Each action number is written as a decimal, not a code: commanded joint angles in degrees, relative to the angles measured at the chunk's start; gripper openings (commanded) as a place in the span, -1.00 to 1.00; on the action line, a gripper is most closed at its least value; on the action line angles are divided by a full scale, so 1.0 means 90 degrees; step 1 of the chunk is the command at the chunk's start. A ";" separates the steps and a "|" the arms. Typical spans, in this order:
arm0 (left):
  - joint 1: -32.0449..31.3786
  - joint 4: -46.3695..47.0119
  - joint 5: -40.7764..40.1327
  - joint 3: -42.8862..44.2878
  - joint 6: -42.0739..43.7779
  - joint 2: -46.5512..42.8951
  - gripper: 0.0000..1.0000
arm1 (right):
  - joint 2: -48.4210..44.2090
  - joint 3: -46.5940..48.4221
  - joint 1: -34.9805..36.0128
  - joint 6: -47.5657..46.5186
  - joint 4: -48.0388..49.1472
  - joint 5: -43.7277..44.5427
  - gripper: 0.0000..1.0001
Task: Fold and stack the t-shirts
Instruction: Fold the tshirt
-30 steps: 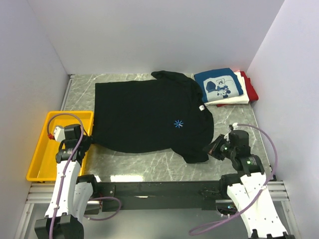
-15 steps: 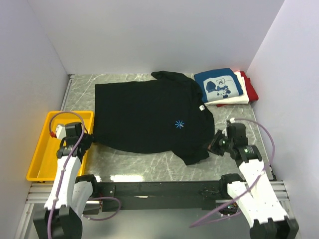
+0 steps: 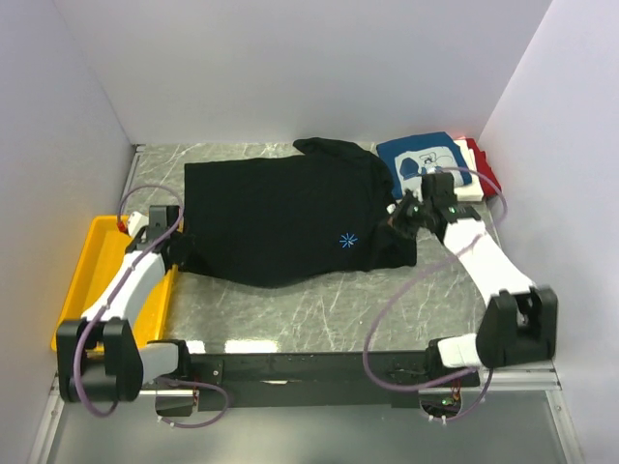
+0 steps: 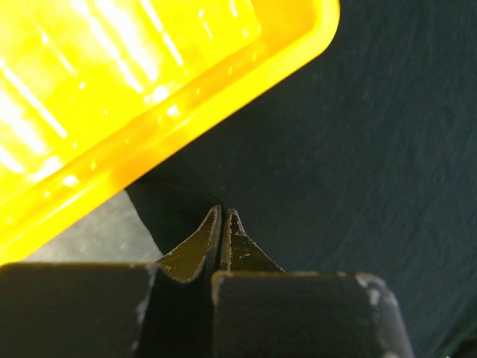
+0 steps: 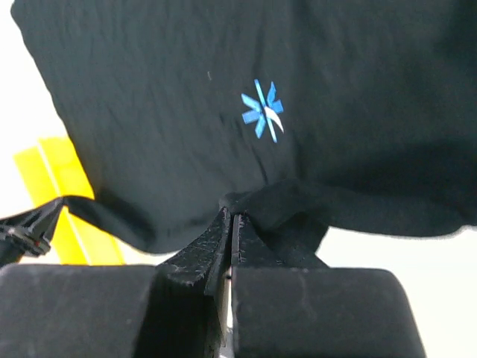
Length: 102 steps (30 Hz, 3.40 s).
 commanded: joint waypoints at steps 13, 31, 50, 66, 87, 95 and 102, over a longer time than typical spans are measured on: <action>0.0006 -0.0131 -0.0938 0.1665 -0.0207 0.1699 -0.99 | 0.2790 0.2882 -0.0038 -0.0437 0.0158 -0.0188 -1.00; 0.0241 0.0025 -0.0918 0.1959 -0.0226 0.2335 -0.99 | 0.3456 0.3293 -0.0517 -0.0438 0.0451 -0.0579 -1.00; 0.0446 0.0269 -0.0762 0.2047 -0.0197 0.2580 -0.97 | 0.4060 0.3683 -0.0556 -0.0476 0.0608 -0.0999 -1.00; 0.0213 0.0690 -0.0401 0.1890 0.0154 0.1789 0.54 | 0.3330 0.3353 -0.0342 -0.0838 0.0538 -0.0296 -0.08; -0.1136 0.1549 0.0068 0.0914 -0.0226 0.2130 0.48 | 0.3582 0.1262 0.0440 -0.0603 0.2033 0.0192 -0.04; -0.1136 0.1695 0.0098 0.0689 -0.0197 0.2082 0.47 | 0.3368 0.0794 0.0498 -0.0516 0.2238 0.0436 0.02; -0.1136 0.1754 0.0068 0.0553 -0.0187 0.2072 0.47 | 0.3299 0.0432 0.0547 -0.0408 0.2560 0.0398 0.04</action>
